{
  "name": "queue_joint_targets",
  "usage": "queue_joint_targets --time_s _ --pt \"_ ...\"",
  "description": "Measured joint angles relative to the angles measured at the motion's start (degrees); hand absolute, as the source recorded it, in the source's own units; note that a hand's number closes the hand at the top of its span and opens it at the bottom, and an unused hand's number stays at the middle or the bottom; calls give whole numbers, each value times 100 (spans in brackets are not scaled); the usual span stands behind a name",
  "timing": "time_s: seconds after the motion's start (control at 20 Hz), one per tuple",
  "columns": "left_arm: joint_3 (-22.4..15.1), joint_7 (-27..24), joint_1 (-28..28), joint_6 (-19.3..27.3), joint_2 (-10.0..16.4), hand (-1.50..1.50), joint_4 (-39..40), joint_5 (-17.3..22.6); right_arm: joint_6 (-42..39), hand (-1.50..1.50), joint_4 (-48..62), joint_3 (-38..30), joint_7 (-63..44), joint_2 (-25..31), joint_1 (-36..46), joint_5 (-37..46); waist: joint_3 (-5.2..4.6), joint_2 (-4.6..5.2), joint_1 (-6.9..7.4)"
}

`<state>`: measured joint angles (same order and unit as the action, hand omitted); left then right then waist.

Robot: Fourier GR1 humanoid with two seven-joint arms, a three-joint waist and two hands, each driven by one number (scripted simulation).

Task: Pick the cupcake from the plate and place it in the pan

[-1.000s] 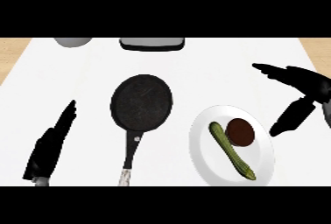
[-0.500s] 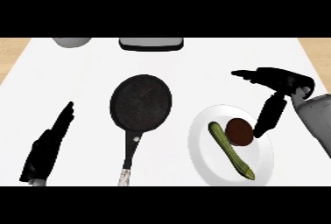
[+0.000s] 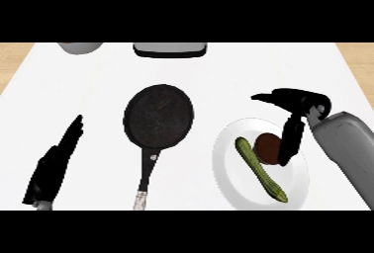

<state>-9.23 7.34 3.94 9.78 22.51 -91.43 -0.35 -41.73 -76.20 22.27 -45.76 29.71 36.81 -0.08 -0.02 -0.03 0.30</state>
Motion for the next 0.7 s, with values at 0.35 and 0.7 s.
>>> queue_joint_targets --time_s 0.35,0.7 --pt "67 -30 -126 -61 -217 0 173 -170 -108 -150 71 68 -102 -290 -92 325 0 3 -3" --pt "155 87 -101 -178 -294 0 59 -263 -181 -150 214 138 -192 -507 -210 721 1 1 3"
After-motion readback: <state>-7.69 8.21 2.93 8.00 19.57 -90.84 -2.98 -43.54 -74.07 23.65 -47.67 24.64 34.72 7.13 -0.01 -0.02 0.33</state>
